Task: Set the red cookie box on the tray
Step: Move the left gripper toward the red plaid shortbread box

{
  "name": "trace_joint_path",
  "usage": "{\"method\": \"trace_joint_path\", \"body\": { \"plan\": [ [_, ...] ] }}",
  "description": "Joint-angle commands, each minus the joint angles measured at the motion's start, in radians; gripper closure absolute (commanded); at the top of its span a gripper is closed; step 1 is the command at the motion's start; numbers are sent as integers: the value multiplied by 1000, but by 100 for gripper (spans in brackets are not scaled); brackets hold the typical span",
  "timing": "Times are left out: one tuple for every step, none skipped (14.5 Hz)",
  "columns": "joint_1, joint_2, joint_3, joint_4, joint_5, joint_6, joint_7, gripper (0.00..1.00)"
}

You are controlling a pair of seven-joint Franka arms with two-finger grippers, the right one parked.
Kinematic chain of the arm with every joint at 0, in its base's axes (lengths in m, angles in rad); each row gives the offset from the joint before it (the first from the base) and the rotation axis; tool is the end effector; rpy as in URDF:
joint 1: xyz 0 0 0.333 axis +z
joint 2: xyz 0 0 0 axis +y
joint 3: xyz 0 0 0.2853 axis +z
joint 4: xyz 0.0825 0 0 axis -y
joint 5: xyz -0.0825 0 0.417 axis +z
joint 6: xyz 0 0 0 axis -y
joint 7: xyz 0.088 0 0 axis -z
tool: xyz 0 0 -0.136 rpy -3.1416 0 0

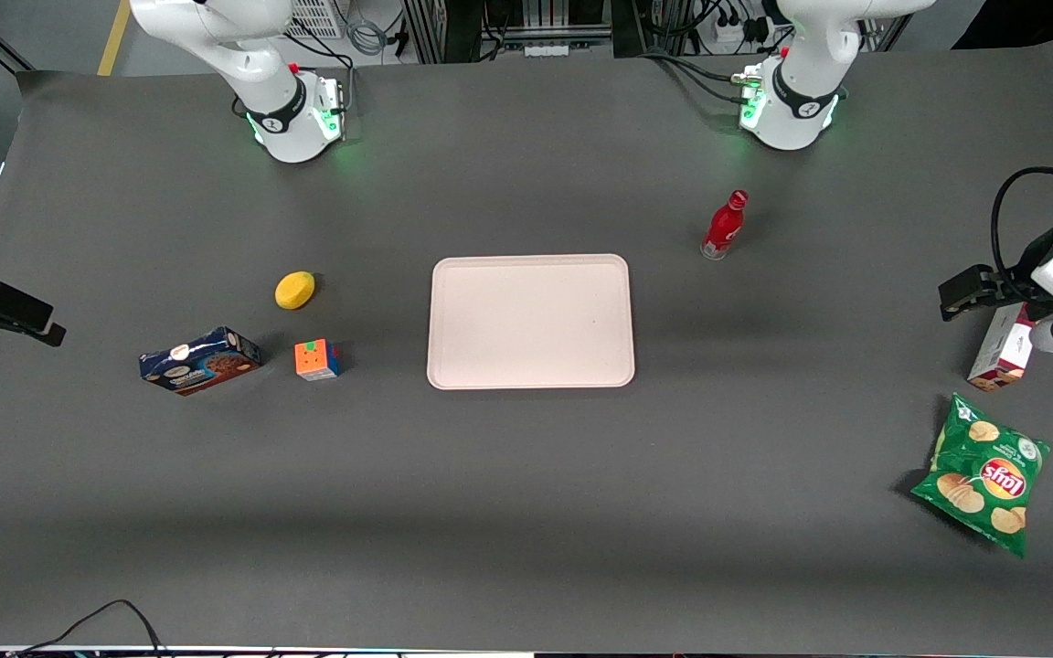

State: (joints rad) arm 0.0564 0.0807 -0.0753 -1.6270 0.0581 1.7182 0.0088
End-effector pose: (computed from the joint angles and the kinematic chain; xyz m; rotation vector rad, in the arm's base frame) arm 0.6190 -0.0035 0.5008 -3.0897 0.0551 -0.0170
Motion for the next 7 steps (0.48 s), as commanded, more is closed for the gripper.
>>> {"method": "trace_joint_path", "body": {
  "plan": [
    [-4,8,3,24,11,-26,10,0],
    [-4,8,3,25,9,-26,10,0],
    [-4,8,3,25,9,-26,10,0],
    [-4,8,3,27,8,-26,8,0],
    [-4,10,3,29,9,-25,8,0],
    [-6,10,3,38,14,-25,8,0],
    [-13,13,2,45,31,-26,5,0]
  ]
}}
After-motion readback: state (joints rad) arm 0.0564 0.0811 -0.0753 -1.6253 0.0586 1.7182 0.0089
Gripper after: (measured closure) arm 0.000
